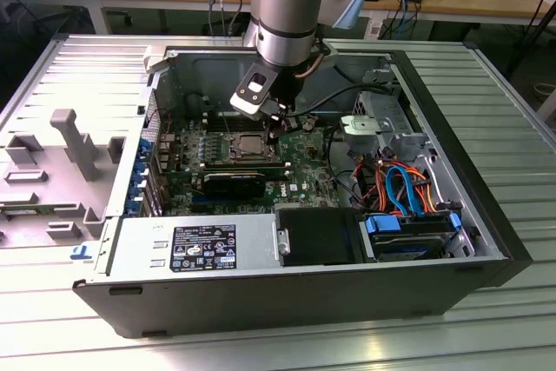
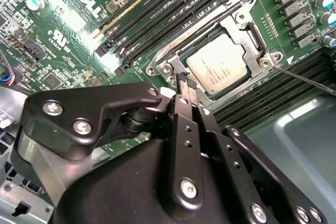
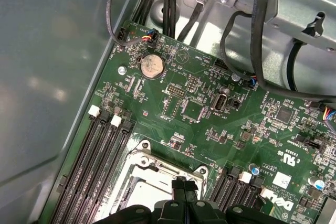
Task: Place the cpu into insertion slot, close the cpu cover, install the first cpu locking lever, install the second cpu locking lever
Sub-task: 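Install the first cpu locking lever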
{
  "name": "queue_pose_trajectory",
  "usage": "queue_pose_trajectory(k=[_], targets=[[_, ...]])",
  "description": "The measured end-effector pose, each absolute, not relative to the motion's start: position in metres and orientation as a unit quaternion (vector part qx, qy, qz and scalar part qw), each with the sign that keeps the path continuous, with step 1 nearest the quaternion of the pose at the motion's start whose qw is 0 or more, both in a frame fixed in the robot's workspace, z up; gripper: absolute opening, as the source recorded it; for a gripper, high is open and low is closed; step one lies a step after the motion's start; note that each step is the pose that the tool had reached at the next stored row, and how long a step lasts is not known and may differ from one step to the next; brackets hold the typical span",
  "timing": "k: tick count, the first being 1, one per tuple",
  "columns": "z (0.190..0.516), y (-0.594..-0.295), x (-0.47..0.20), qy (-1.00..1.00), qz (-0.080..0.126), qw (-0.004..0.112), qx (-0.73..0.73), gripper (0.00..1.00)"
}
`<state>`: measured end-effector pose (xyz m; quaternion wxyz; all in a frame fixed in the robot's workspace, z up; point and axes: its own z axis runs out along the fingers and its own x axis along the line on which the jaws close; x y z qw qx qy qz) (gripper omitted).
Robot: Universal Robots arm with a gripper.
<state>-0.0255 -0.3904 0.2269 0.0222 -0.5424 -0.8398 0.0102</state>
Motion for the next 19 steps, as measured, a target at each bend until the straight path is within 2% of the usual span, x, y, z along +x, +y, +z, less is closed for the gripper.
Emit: queue_pose_trajectory(k=[19], targets=[[0.2264,-0.3904,-0.0255,-0.844,0.010,0.022,-0.537,0.11]])
